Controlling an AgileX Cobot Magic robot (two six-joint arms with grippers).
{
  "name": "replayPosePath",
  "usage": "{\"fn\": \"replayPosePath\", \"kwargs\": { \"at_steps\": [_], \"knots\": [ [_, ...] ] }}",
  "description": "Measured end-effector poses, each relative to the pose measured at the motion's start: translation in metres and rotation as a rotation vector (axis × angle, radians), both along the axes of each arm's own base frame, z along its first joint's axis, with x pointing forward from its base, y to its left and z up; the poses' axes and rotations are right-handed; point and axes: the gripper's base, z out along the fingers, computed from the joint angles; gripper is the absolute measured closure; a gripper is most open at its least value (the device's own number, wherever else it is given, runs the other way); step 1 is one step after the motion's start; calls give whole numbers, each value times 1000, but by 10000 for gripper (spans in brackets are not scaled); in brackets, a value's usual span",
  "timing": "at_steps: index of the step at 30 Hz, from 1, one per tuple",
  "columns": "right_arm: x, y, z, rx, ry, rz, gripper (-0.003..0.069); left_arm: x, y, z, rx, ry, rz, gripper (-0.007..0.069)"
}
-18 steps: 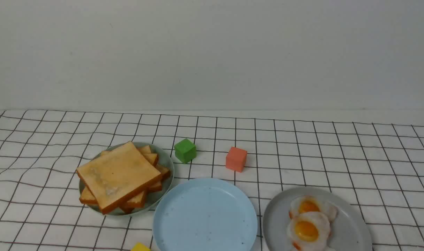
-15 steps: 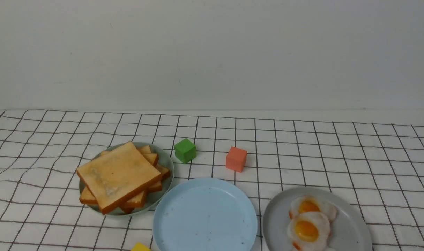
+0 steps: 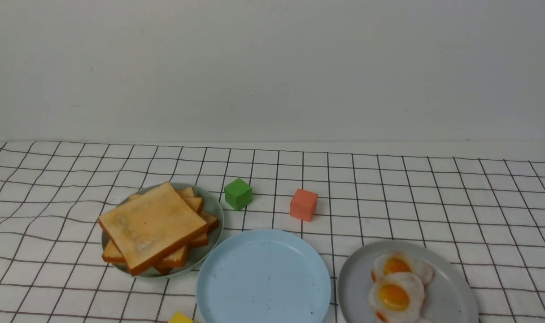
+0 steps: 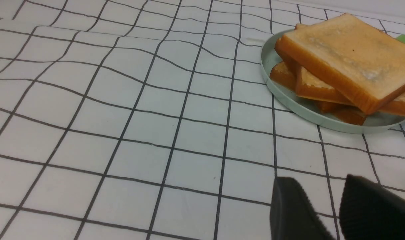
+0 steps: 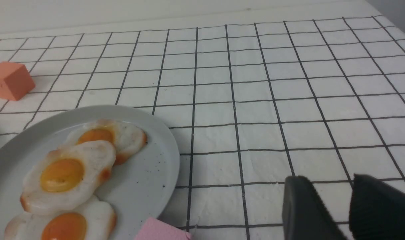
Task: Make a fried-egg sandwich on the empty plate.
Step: Use the left arm to grab a slice of bread
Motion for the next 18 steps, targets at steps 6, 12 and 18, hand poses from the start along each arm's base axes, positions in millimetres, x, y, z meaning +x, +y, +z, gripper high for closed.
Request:
{"fn": "replayPosePath", "kwargs": {
  "at_steps": [6,12,18],
  "knots": [
    [0,0,0,0,0,0,418,0,0,0,0,0,0,386],
    [0,0,0,0,0,0,418,0,0,0,0,0,0,386],
    [0,0,0,1,-8,1,418,0,0,1,10,-10,-1,386]
  ]
}}
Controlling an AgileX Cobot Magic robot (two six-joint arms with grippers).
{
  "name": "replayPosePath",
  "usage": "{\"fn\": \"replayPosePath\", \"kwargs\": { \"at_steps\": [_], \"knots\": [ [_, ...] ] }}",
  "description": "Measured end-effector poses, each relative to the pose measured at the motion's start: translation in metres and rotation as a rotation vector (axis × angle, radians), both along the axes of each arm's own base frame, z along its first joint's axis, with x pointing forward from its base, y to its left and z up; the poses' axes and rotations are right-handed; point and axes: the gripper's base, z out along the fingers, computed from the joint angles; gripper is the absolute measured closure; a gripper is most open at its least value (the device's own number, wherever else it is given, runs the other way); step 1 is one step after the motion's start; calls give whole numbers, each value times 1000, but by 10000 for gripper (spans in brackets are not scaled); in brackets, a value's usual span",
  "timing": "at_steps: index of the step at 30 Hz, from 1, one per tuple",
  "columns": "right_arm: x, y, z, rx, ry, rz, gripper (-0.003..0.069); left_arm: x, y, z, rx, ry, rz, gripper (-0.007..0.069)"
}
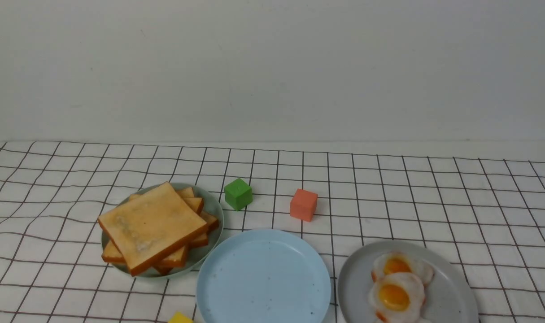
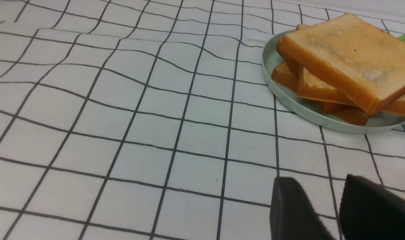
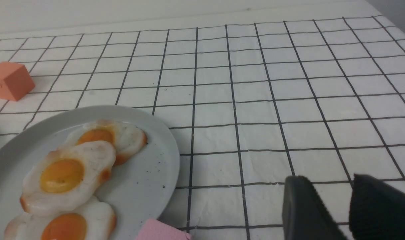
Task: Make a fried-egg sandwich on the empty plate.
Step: Use the left arm to grab a slice of bread
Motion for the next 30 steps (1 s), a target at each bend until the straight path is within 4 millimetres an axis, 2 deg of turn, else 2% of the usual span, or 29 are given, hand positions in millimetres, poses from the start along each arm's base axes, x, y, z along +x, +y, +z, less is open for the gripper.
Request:
{"fn": "replayPosePath", "kwargs": {
  "at_steps": [4,9,15,25,27,30],
  "knots": [
    [3,1,6,2,-97,15,418,2,-1,9,-4,-99,-14,386],
    [5,5,27,6,-335,50,418,4,-4,25,-11,-280,-41,386],
    [2,7,45,52,-535,79,418,4,-4,29,-10,-322,-47,386],
    [-2,9,57,269,-659,109,418,4,-4,29,-3,-327,-48,386],
    [-2,9,59,303,-680,116,418,4,-5,31,-21,-350,-50,386],
    [-5,10,67,384,-737,138,418,3,-6,44,-116,-495,-63,386]
  ]
}}
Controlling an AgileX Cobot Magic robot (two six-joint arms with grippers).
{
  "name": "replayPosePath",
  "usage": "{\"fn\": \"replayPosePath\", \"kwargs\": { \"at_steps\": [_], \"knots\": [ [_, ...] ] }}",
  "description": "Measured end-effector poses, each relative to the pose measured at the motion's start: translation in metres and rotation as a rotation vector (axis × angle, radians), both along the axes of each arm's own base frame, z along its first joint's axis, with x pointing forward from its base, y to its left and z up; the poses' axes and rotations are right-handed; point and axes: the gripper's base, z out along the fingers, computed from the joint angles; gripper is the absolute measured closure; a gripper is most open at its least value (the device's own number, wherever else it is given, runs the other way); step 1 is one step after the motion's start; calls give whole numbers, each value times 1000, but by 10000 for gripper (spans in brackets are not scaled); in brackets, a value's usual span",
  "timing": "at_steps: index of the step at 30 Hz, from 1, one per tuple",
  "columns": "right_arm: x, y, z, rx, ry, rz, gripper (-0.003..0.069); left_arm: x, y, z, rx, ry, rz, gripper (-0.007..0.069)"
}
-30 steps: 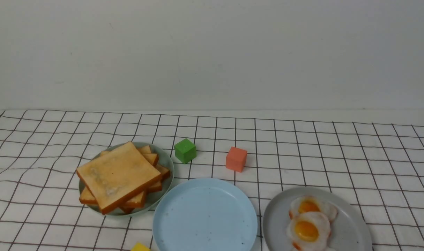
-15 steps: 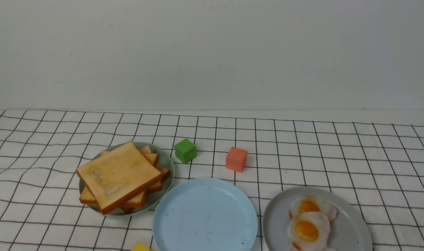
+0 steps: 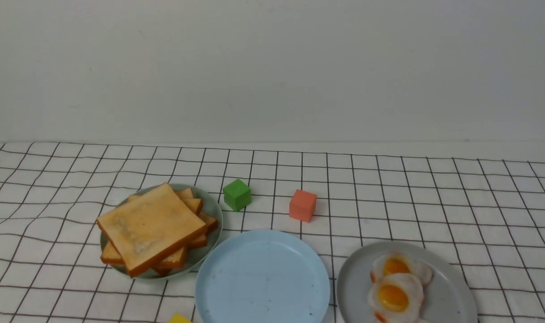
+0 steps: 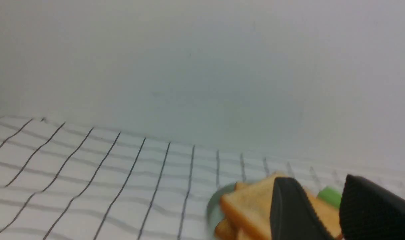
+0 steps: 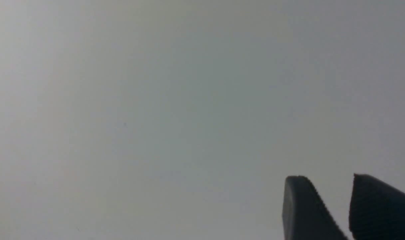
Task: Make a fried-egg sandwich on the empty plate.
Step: Use the left arm to grab a slice of bread
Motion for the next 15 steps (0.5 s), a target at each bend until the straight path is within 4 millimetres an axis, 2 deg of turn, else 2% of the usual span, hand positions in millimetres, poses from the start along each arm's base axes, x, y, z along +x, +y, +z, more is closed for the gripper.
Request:
{"fn": "replayPosePath", "kwargs": {
  "at_steps": [2,4,6,7,8,9,10,11,12,14,15],
  "knots": [
    [-3,0,14,53,-36,27,418,-2,0,10,-42,-65,-13,386],
    [-8,0,38,90,-86,54,418,-7,0,34,-75,-130,-21,386],
    [-14,1,71,98,-123,63,418,-16,1,69,-94,-207,-26,386],
    [-17,0,89,87,-133,57,418,-22,1,94,-100,-254,-28,386],
    [-19,0,109,72,-134,45,418,-23,1,110,-103,-262,-28,386],
    [-20,0,114,73,-143,46,418,-25,1,115,-103,-278,-28,386],
    [-22,-1,133,57,-135,28,418,-26,2,136,-109,-287,-28,386],
    [-22,-3,163,44,-89,-12,418,-21,2,167,-135,-234,-24,386],
    [-24,-5,182,44,-79,-32,418,-17,3,187,-156,-195,-22,386],
    [-16,-10,212,45,40,-101,418,-1,3,220,-204,-45,-7,386],
    [-11,-13,219,43,98,-131,418,5,3,227,-218,6,-2,386]
  ]
}}
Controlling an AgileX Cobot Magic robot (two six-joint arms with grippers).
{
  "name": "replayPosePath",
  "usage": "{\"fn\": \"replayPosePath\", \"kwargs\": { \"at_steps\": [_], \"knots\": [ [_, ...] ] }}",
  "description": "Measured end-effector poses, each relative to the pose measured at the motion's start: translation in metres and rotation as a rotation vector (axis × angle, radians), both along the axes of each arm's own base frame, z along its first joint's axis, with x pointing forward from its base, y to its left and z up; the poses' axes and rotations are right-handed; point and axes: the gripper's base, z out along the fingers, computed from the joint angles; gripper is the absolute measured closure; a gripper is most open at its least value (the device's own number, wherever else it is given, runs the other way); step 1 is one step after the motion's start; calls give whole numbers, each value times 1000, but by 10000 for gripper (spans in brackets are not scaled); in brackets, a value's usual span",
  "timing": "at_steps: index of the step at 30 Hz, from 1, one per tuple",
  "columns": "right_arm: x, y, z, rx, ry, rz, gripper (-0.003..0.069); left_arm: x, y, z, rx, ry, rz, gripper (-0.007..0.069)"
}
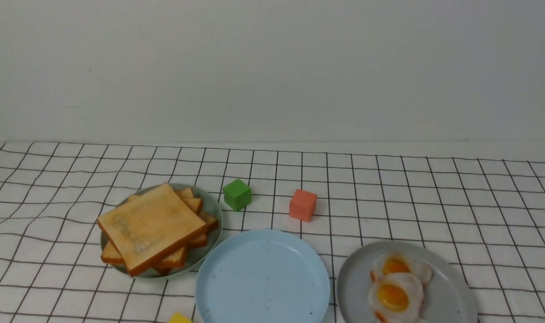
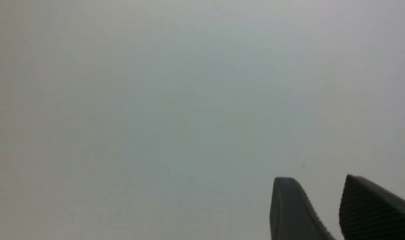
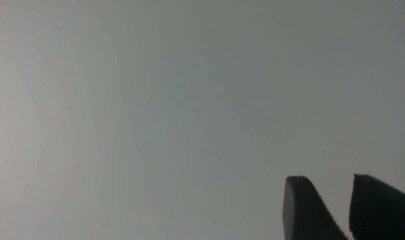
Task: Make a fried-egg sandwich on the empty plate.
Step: Use the left arm to grab a slice of bread
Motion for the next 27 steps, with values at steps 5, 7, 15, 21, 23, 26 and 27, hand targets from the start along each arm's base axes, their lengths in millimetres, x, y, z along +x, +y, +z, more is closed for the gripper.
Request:
{"fn": "replayPosePath", "kwargs": {
  "at_steps": [5,7,15,21,23,26,27],
  "knots": [
    [51,-13,1,-31,451,-153,418,60,-2,8,-44,422,19,386],
    [67,-14,-9,-55,583,-176,418,77,-2,1,-44,506,24,386],
    [121,-3,-71,-83,986,-35,418,144,-16,-49,-146,877,-48,386],
    [124,32,-92,-154,1029,305,418,193,-27,-97,-129,1096,-163,386],
    [122,41,-95,-182,1028,381,418,203,-22,-106,-131,1125,-171,386],
    [119,52,-99,-239,1033,475,418,218,-4,-127,-158,1202,-194,386],
    [118,52,-100,-261,1032,487,418,222,0,-133,-156,1220,-212,384]
  ]
}}
